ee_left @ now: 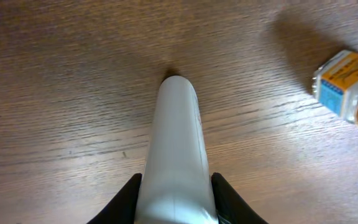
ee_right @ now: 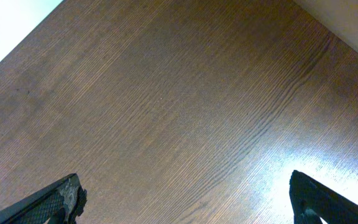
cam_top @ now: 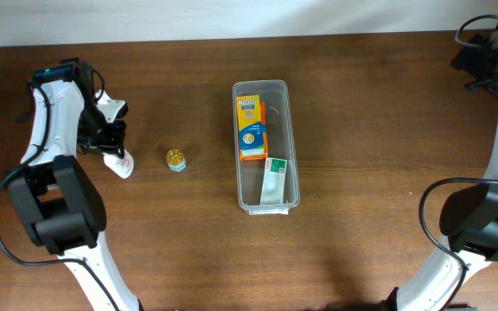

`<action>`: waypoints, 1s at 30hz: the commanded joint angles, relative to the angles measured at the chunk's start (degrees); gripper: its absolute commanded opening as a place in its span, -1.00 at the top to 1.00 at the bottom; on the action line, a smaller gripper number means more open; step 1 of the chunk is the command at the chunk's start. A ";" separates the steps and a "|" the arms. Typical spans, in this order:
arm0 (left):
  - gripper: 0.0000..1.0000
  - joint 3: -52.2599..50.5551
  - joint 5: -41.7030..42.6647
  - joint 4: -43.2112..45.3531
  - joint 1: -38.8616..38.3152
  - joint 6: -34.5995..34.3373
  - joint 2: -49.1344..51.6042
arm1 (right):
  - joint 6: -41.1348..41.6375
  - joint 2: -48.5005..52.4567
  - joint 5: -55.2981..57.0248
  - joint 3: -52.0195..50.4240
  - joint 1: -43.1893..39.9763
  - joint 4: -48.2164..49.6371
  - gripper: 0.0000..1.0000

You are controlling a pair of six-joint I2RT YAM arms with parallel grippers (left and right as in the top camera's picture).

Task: Pack container
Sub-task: 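Lift the spray bottle and carry it over the container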

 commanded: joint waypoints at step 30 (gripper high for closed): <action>0.46 37.24 7.15 -0.92 -34.23 -31.82 0.59 | 0.02 0.15 0.70 -0.11 0.28 0.13 -0.96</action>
